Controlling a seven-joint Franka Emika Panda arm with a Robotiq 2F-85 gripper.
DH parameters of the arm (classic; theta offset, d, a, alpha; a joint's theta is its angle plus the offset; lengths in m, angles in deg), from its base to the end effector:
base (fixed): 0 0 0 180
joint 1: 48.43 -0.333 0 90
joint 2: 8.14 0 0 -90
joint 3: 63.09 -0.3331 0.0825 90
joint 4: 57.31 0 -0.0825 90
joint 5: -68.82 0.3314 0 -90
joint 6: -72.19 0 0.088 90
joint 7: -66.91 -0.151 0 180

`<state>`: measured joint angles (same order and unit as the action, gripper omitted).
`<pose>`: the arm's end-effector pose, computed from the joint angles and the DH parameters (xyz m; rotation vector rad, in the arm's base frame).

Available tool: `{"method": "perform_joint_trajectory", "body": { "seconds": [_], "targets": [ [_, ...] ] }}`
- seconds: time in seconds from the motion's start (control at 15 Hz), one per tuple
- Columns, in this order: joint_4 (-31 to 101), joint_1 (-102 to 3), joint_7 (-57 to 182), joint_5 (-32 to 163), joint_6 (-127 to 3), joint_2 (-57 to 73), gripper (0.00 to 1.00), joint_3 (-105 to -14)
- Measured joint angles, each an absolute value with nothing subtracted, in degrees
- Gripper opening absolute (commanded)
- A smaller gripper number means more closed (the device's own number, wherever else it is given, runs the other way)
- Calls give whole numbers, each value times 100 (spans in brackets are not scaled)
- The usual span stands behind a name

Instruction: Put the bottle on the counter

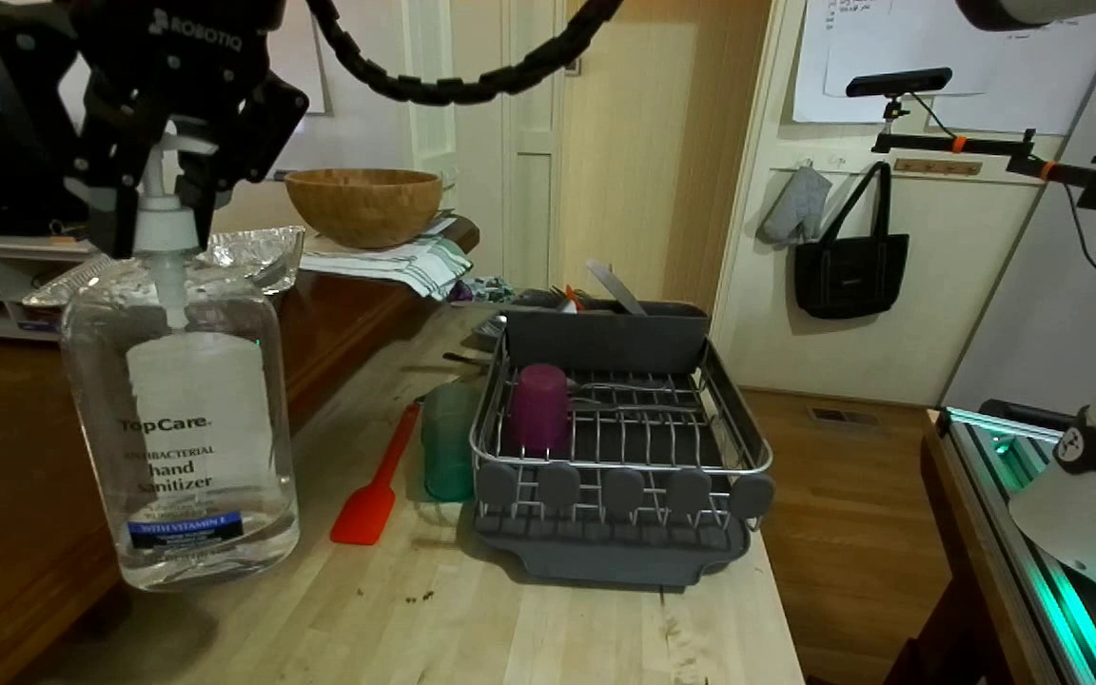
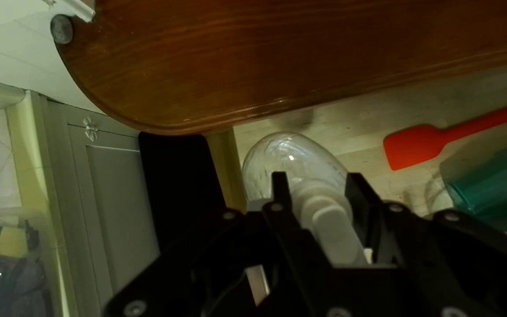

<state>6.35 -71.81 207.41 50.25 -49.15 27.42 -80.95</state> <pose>0.6142 0.4104 0.4916 -0.0665 2.7293 0.2169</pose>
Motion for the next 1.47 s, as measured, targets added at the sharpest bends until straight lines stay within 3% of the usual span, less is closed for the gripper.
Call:
{"method": "perform_joint_trajectory", "body": {
  "seconds": [0.67,1.47],
  "targets": [
    [1040,-7217,20256,5022,-4623,2656,12,-7978],
    [2161,-7229,19041,4816,-5455,2534,12,-7825]
  ]
}}
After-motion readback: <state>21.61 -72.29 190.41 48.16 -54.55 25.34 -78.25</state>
